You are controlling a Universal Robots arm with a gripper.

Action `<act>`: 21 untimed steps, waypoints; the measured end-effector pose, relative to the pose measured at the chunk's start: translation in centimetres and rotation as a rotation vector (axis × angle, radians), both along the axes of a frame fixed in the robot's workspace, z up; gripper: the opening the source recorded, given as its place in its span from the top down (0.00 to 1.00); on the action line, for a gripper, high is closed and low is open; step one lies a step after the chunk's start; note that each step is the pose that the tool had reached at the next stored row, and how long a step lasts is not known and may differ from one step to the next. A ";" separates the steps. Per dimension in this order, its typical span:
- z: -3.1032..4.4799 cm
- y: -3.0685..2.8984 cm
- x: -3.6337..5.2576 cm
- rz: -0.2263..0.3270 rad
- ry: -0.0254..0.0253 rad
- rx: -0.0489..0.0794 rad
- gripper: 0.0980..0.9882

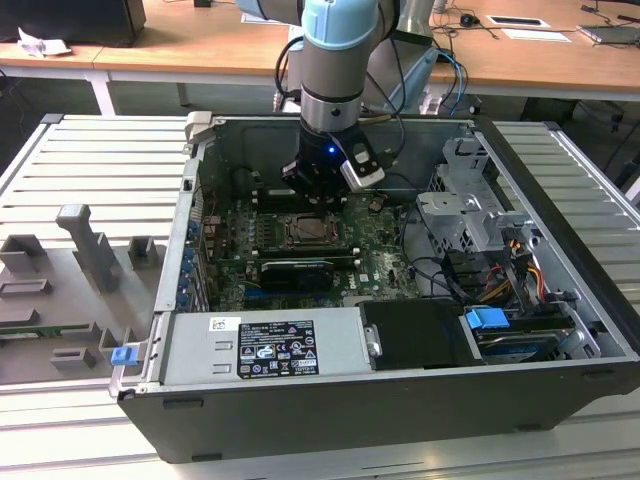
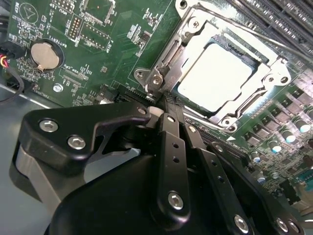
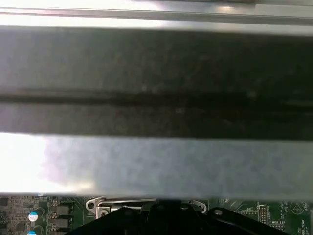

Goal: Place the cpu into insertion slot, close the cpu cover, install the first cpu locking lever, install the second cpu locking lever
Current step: 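Install the first cpu locking lever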

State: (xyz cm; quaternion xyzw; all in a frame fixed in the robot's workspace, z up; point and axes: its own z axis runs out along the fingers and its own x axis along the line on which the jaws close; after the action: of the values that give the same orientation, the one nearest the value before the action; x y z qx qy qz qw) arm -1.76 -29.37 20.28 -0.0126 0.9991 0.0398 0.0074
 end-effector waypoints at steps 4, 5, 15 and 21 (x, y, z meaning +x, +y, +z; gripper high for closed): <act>0.17 0.05 0.02 0.000 -0.0012 -0.003 0.99; 0.37 0.04 0.02 0.000 -0.0008 -0.004 0.99; 0.10 0.63 0.03 0.000 -0.0001 -0.033 0.99; 0.85 0.67 0.03 0.000 -0.0003 -0.034 0.99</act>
State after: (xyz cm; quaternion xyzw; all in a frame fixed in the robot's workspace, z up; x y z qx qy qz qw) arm -1.73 -28.70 21.14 -0.0128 0.9996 0.0228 0.0074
